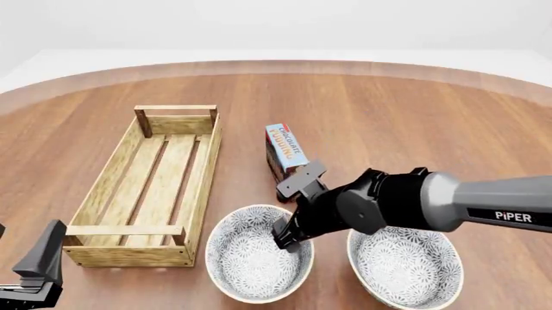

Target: Stack the left bowl on the right bowl and place them in the tray.

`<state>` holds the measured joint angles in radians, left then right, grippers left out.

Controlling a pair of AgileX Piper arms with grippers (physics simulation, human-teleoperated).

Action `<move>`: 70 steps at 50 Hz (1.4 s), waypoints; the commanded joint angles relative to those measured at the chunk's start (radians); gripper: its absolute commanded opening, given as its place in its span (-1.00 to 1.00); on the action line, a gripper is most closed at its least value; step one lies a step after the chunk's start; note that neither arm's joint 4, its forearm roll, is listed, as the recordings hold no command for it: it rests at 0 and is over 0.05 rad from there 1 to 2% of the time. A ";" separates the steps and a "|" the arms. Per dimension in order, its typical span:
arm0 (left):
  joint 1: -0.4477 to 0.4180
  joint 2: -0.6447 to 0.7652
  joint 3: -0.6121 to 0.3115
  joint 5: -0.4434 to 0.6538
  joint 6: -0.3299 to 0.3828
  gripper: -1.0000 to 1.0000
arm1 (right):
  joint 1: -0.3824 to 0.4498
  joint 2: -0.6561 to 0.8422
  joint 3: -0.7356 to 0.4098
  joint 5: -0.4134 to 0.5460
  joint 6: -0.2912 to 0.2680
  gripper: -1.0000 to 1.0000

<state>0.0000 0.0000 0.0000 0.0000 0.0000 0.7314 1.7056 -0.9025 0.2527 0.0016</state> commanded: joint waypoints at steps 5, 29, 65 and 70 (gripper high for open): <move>0.000 0.000 0.000 0.000 0.000 1.00 | 0.039 0.061 0.026 -0.071 0.046 1.00; 0.000 0.000 0.000 0.000 0.000 1.00 | 0.020 0.059 0.038 -0.084 0.043 -1.00; 0.000 0.000 0.000 0.000 0.000 1.00 | -0.046 -0.291 -0.081 0.129 -0.112 -1.00; 0.000 0.000 0.000 0.000 0.000 1.00 | -0.071 -0.338 -0.103 0.166 -0.113 -1.00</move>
<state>0.0000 0.0000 0.0000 0.0000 0.0000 0.6962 1.4825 -0.9613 0.3545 -0.0889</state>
